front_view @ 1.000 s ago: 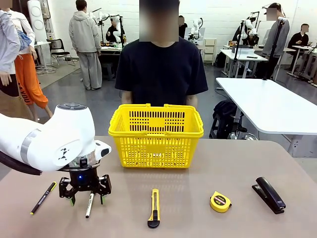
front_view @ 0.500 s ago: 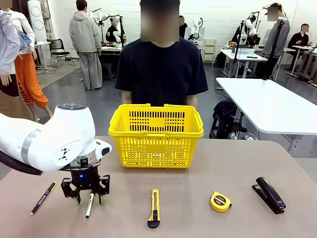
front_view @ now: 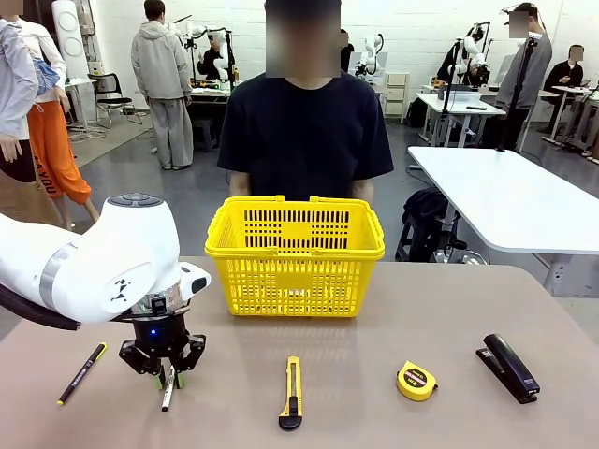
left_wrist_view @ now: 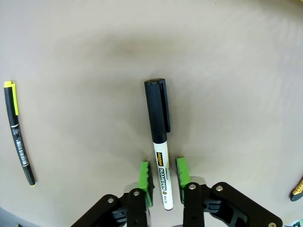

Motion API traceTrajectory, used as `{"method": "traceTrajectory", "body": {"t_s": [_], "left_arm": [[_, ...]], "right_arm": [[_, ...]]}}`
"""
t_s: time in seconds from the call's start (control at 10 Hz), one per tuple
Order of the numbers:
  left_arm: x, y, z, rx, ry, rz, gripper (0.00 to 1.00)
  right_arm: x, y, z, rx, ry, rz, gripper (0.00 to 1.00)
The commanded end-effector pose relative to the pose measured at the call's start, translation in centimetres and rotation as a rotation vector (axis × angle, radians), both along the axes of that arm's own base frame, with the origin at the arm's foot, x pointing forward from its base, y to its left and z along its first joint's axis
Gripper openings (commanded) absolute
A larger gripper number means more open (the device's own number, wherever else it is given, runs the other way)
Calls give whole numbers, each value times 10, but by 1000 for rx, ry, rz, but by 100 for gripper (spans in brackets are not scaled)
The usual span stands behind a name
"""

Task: Place the items the person wants into the basket.
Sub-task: Pick up the item the person points to and place it in the Market Basket.

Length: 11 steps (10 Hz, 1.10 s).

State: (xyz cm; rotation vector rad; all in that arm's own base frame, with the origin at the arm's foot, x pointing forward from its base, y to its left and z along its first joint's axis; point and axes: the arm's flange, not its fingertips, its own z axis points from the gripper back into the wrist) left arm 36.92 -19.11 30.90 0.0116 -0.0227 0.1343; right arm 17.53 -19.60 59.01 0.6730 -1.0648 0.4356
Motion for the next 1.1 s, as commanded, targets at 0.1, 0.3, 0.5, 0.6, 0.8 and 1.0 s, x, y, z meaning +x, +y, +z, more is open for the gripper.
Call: {"method": "traceTrajectory", "body": {"t_s": [0.1,0.3,0.5,0.6,0.8,1.0], "left_arm": [[-9,4,-3,17,-15,-4,0],[-5,7,-1,24,-15,-27,0],[-1,17,19,76,18,-164,0],[-4,27,47,69,2,-264,0],[-22,46,122,59,-63,-321,0],[-41,59,181,28,-116,-333,0]], "right_arm": [[3,1,0,7,-12,4,100],[3,1,0,7,-12,4,100],[3,1,0,7,-12,4,100],[3,1,0,7,-12,4,100],[3,1,0,7,-12,4,100],[3,1,0,7,-12,4,100]]}}
